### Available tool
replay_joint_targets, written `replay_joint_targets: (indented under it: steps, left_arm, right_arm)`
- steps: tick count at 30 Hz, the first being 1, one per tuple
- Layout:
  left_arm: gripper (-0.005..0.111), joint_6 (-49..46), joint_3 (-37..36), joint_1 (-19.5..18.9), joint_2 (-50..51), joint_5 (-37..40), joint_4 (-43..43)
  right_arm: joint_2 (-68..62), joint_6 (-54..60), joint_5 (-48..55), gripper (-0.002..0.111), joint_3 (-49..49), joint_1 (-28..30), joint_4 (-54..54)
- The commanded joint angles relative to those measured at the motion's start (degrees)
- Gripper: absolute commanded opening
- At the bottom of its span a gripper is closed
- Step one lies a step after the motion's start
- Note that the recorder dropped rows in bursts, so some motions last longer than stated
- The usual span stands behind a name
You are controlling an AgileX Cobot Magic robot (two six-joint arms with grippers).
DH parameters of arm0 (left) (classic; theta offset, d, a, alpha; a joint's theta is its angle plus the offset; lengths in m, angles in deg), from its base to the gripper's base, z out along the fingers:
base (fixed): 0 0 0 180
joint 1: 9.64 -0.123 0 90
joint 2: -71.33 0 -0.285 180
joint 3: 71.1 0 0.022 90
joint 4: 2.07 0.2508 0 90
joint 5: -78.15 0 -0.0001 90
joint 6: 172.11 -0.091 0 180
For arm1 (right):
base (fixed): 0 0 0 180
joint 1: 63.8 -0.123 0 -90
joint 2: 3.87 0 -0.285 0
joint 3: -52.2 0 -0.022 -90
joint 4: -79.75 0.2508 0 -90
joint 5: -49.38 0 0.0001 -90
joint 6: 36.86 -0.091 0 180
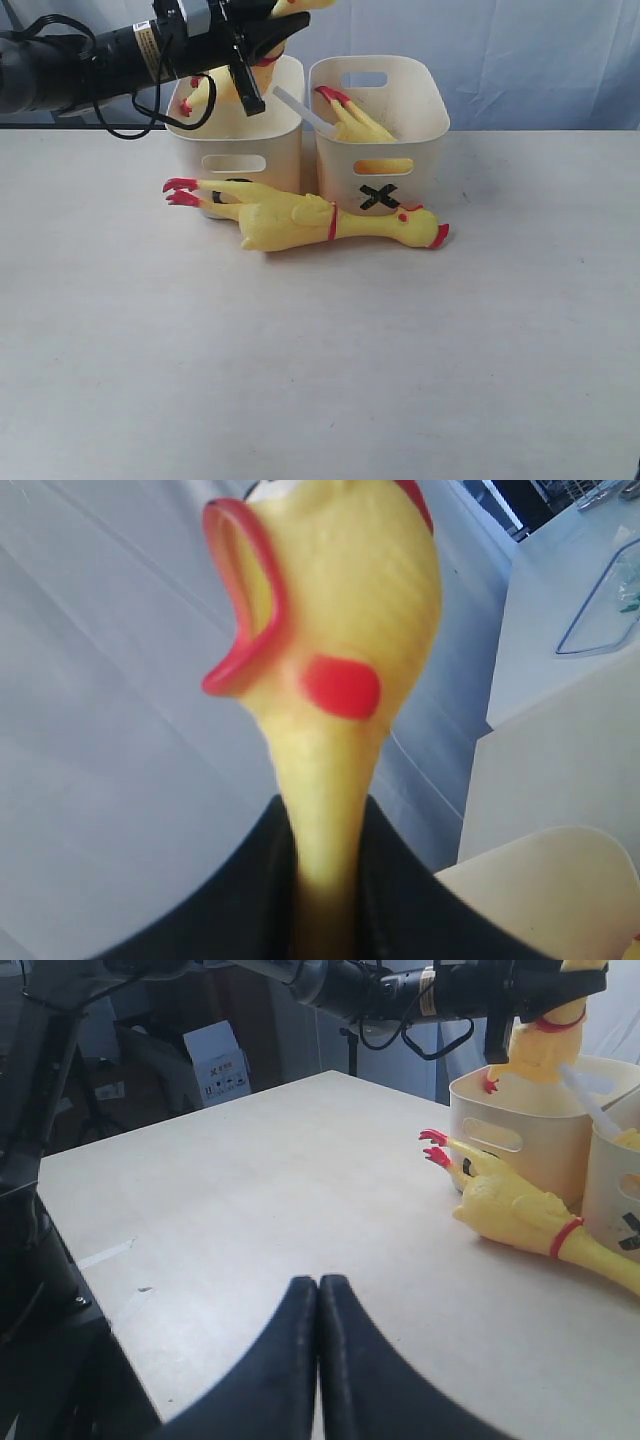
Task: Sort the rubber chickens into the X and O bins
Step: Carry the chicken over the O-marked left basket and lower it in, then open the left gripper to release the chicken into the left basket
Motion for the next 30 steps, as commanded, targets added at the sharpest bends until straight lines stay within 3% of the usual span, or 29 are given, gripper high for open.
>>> replay_joint_targets:
  steps: [1, 11, 26, 30]
  left_arm:
    - [0.004, 0.26, 0.6, -0.43, 0.05, -0.5, -1.34]
    - [0.036, 0.26, 0.6, -0.43, 0.05, -0.5, -2.5]
    - [0.038, 0.31, 0.6, -0.59, 0.05, 0.91, -4.36]
    - [0.034, -2.55, 0.6, -0.59, 0.05, 2.24, -4.89]
  right_arm:
    - [0.4, 0.07, -0.04, 0.0, -0.26, 0.15, 0.29]
    - [0.4, 0.07, -0.04, 0.0, -0.26, 0.15, 0.29]
    - [0.4, 0.07, 0.18, 0.0, -0.26, 0.15, 0.29]
    - [0.4, 0.07, 0.18, 0.0, -0.26, 0.15, 0.29]
